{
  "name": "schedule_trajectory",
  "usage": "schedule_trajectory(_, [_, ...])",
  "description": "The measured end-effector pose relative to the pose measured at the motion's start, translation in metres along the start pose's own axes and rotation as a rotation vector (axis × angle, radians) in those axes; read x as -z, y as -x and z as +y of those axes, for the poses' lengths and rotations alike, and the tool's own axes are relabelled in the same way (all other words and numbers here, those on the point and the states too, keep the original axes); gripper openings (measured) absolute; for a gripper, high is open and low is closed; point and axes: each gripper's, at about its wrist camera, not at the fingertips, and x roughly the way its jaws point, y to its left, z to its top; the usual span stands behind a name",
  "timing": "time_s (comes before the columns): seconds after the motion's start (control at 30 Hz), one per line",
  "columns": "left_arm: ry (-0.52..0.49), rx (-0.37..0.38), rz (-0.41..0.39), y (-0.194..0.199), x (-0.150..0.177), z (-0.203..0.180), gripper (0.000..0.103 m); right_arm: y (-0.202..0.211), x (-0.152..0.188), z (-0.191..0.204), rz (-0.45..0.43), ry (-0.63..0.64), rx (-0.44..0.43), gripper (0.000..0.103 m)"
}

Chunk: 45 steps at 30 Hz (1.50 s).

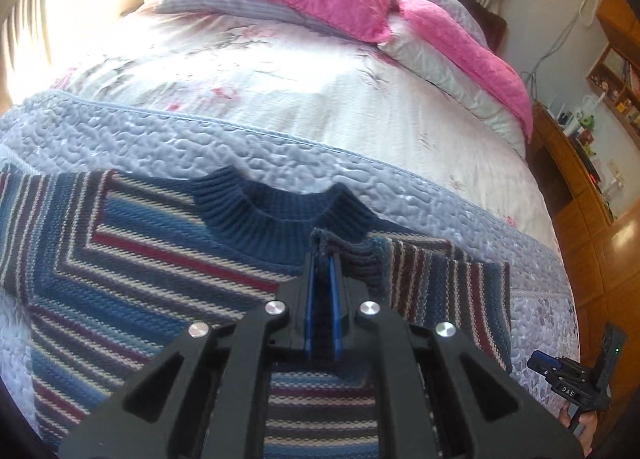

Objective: Fold small clothes

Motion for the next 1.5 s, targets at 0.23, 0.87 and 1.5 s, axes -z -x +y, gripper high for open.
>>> schedule_trajectory(0.23, [0.043,-0.048,0.035,-0.024,-0.009,0.052,0.005,-0.030,-0.022,0.059,0.015,0.047,-0.072,0.031])
schedule_trajectory(0.87, [-0.008,-0.115,0.026,-0.020,0.010,0.071,0.034,-0.033,-0.015,0.080,0.021,0.051,-0.052,0.044])
schedule_trajectory(1.5, [-0.106,-0.102,0.164,-0.081,0.048,0.046,0.037,-0.080,-0.003,0.097,0.065,0.033,-0.049,0.044])
